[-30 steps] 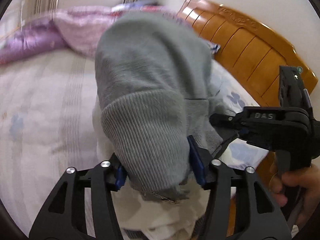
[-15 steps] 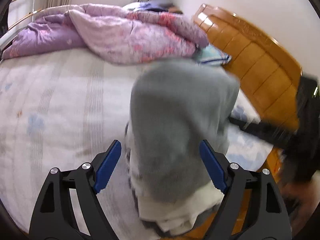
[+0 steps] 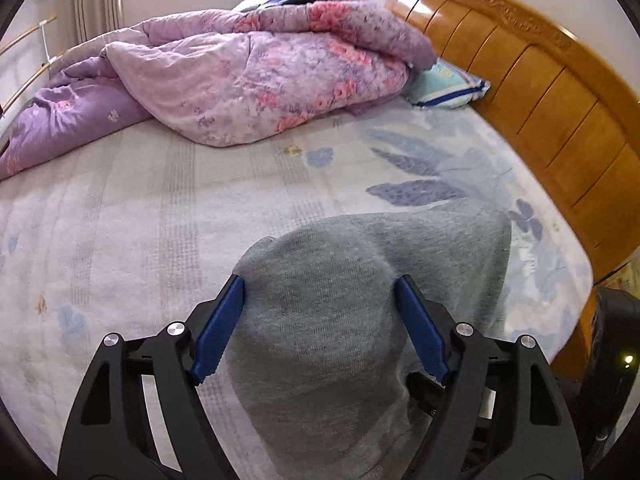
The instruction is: Fold large clothes
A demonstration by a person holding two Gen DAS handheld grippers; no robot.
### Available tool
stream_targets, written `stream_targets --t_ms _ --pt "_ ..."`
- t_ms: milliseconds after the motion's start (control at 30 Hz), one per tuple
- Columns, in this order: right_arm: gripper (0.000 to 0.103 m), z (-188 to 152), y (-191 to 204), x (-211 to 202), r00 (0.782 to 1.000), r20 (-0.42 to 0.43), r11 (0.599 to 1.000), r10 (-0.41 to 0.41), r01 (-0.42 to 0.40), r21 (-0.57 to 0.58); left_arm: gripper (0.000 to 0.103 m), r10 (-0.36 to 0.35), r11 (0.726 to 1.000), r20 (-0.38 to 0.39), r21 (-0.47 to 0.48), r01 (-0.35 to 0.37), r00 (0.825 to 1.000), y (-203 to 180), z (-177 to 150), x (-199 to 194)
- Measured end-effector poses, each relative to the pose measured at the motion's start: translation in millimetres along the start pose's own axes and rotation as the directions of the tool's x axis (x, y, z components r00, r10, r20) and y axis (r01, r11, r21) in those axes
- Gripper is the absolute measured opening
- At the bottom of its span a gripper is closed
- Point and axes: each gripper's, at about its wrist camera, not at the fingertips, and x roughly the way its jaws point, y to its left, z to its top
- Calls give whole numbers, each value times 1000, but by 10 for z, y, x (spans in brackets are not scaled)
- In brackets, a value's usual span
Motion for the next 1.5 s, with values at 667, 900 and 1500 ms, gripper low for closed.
stream_targets --t_ms 667,900,1500 --pt "70 -91 276 -208 991 2 991 -134 134 -9 89 -117 990 79 -73 123 990 424 -384 -408" --pt "74 -503 1064 -410 982 20 974 -187 188 -124 90 -54 987 4 -150 54 999 1039 -930 -735" --pt "86 -1839 3358 -1282 926 203 913 -318 357 -198 92 -17 988 59 -151 26 998 2562 -1880 -2796"
